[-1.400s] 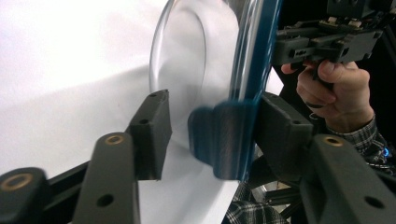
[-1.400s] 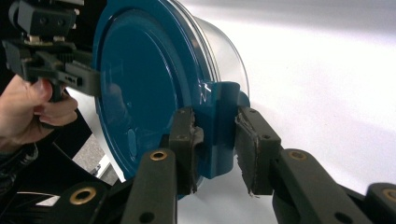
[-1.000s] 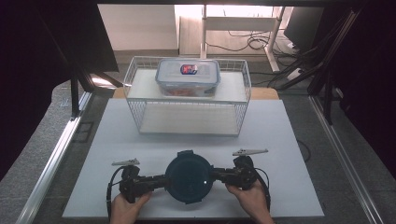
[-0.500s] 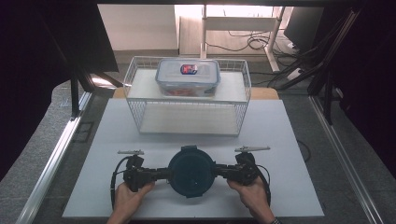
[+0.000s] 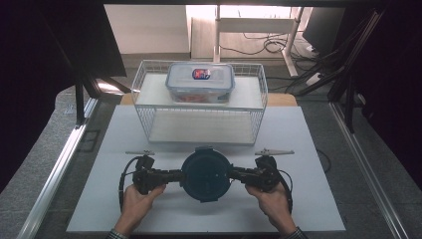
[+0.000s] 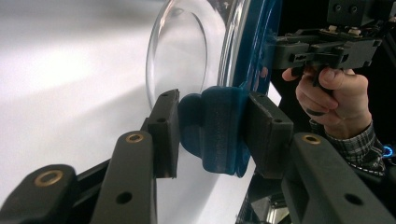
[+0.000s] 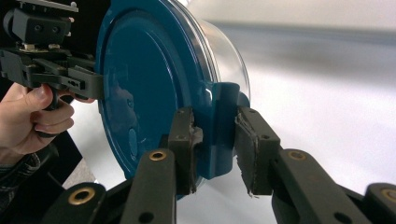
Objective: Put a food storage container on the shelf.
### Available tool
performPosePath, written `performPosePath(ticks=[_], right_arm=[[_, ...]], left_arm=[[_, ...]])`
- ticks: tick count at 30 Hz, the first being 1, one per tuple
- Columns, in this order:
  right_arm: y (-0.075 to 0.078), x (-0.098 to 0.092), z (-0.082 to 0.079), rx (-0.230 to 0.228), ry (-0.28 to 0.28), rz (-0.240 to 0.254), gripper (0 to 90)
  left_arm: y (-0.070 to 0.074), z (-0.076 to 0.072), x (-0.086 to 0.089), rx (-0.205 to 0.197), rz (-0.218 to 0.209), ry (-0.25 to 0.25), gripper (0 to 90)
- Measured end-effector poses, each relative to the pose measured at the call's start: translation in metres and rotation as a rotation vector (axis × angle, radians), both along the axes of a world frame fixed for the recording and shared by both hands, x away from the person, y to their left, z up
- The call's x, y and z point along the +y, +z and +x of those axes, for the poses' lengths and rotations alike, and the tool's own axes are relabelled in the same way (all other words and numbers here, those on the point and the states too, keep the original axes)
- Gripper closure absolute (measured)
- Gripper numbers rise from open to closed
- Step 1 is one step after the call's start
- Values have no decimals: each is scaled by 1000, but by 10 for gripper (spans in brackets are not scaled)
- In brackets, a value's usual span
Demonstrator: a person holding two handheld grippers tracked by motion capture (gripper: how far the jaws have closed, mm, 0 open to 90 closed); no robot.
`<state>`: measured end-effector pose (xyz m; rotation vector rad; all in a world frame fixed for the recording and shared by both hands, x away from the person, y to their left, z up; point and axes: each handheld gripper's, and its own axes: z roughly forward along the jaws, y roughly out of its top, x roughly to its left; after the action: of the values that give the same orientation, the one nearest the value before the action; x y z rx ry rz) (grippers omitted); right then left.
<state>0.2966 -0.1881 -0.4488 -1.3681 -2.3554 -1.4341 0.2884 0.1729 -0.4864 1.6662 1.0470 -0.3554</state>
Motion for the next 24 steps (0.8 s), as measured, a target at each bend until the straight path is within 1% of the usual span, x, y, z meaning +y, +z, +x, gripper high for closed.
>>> performPosePath(ticks=[2, 5, 7, 8, 15, 19, 22, 23, 24], right_arm=[[9, -1, 3, -22, -6, 8, 687], [22, -1, 7, -47, -12, 18, 687], [31, 0, 11, -61, -14, 25, 687], [36, 1, 14, -65, -15, 27, 686], [70, 8, 30, -97, -13, 38, 686], [90, 11, 38, -115, -12, 43, 686], [109, 14, 43, -130, -10, 44, 687], [115, 15, 45, -140, -9, 43, 686], [124, 17, 47, -143, -9, 44, 687]], left_arm=[[9, 4, 0, -19, 4, 2, 583], [26, 10, 0, -51, 14, 8, 583], [39, 14, 2, -66, 21, 18, 583], [44, 16, 3, -73, 24, 17, 583], [83, 32, 9, -101, 26, 29, 582], [105, 39, 13, -124, 32, 30, 582], [124, 44, 16, -142, 32, 32, 582], [132, 47, 18, -148, 33, 33, 583], [138, 49, 18, -152, 33, 34, 583]])
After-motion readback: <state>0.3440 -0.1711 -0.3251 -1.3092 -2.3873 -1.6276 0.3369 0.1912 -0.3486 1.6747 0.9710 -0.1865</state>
